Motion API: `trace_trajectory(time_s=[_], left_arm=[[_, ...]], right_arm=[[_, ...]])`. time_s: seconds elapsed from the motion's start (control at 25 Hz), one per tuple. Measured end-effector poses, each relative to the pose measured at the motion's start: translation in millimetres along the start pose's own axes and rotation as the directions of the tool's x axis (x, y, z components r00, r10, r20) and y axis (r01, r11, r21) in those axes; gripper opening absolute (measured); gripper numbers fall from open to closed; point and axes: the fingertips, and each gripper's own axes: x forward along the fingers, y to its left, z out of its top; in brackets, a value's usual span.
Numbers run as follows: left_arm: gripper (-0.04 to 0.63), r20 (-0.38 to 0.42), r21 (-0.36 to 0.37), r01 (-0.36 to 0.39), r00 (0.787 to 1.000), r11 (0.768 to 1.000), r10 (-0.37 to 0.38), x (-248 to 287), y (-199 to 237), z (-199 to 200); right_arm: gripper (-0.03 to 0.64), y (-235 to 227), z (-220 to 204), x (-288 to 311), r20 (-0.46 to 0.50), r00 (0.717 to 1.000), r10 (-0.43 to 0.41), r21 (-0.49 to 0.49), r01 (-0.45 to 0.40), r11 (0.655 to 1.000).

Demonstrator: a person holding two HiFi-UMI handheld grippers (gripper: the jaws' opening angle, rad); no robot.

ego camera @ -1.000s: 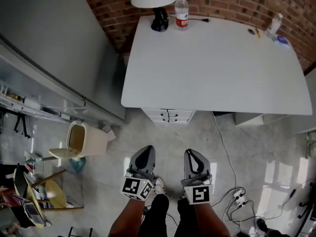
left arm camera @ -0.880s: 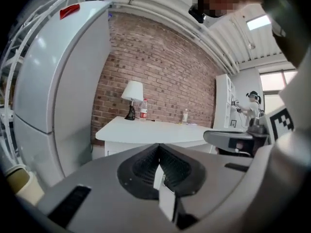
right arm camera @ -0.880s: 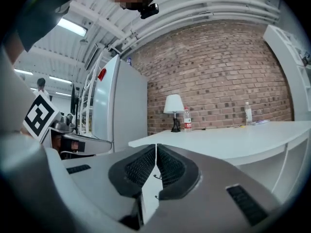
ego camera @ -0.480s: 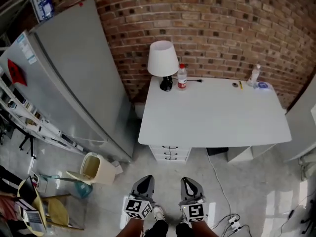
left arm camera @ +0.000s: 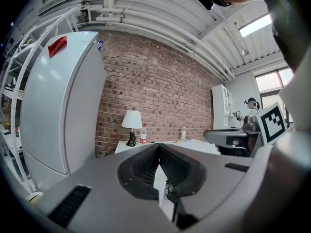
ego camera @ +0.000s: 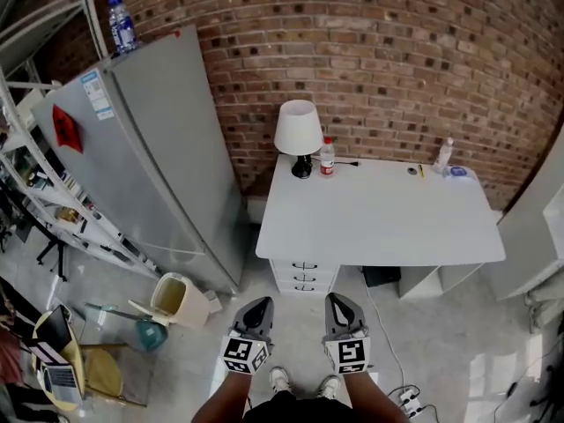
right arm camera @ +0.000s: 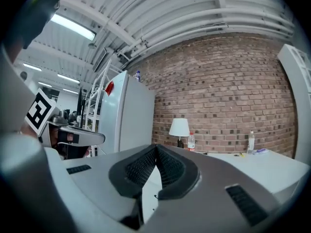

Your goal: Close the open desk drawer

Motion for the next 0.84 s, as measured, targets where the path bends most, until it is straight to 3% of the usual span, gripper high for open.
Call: trace_trajectory(time_s=[0.36, 0.84], left_arm=[[0.006, 0.085, 0.023, -0.039, 0.996, 0.999, 0.037, -8.2, 1.1, 35.6], [0.006, 0.112, 0.033, -0.060, 0.992, 0.998, 0.056, -12.1, 8.2, 42.3]], right_arm=[[0.029, 11.4, 22.5, -0.4, 0.012, 0.998, 0.064, -0.021, -0.064, 0.998], [0.029, 17.8, 32.6, 3.7, 0.023, 0.996, 0.084, -0.062, -0.083, 0.995]])
